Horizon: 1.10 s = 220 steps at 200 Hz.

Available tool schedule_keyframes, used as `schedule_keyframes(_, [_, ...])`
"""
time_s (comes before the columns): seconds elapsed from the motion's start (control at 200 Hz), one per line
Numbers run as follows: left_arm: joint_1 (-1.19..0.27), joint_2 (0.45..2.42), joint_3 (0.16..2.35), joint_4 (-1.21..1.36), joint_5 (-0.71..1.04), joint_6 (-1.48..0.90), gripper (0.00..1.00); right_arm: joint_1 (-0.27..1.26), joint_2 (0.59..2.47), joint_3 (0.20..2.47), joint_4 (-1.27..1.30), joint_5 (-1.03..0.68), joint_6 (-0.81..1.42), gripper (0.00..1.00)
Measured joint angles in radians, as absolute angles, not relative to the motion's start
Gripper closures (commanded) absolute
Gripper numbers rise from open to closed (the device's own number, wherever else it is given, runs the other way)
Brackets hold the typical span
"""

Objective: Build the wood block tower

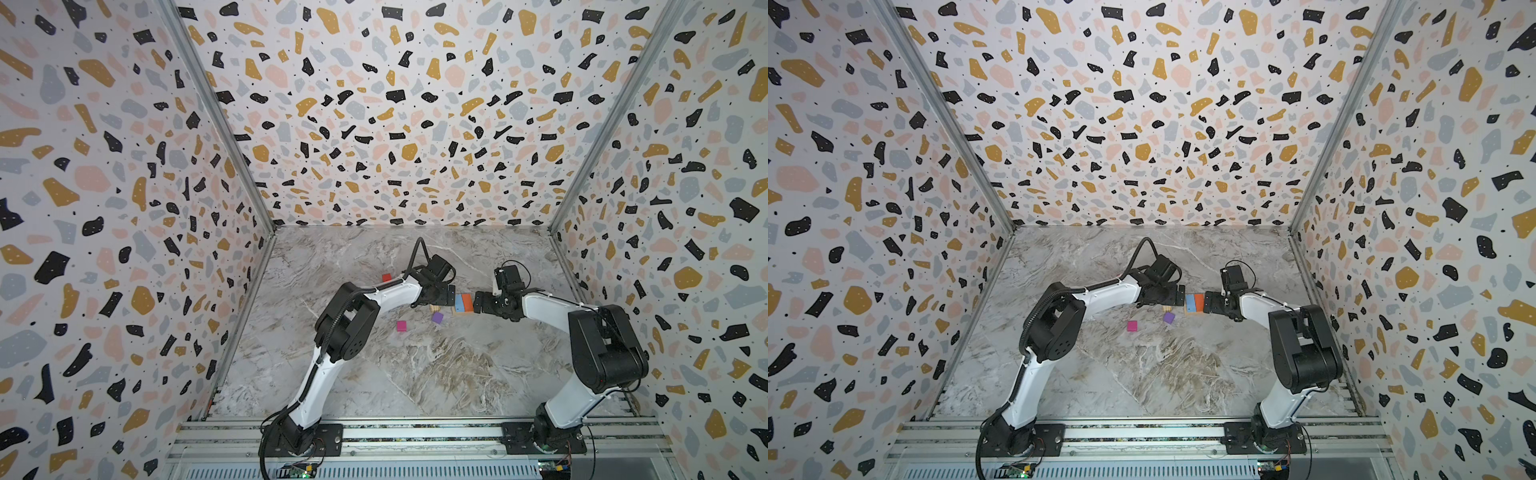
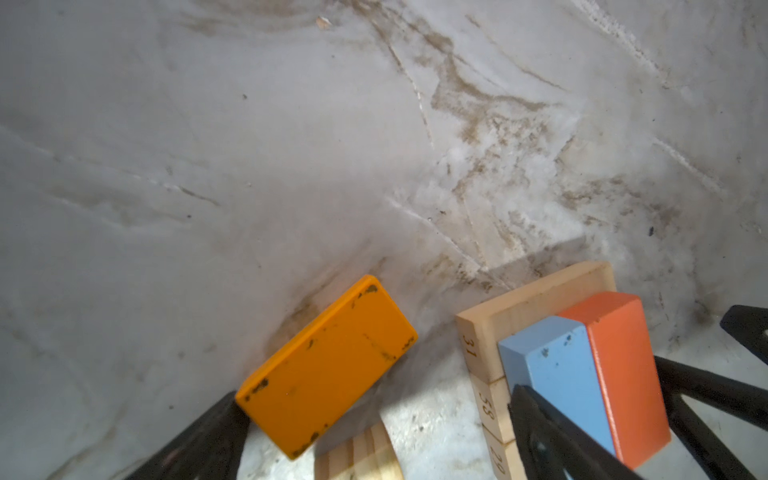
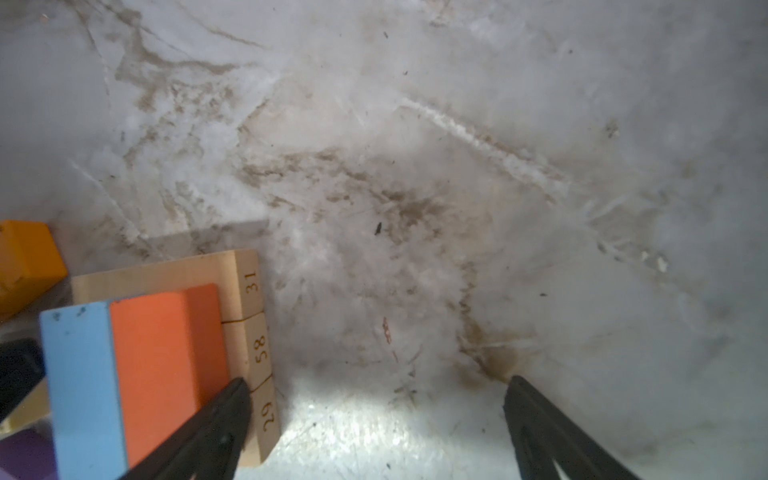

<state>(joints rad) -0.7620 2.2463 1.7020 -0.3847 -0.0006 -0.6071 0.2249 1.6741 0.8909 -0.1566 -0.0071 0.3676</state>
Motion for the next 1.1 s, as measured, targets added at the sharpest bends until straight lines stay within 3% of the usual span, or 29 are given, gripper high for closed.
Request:
schedule_keyframes(0.796, [-0.762, 2.247, 1.702, -0.381, -0.002, -0.613, 0.0, 0.232, 1.657, 0.885, -0.161, 0.02, 0.368, 0.03])
schedule_keyframes(1.101, [-0.725, 2.226, 1.701, -0.412, -0.011, -0.599, 0.0, 0.235, 1.56, 0.894, -0.222, 0.05, 0.368, 0.04])
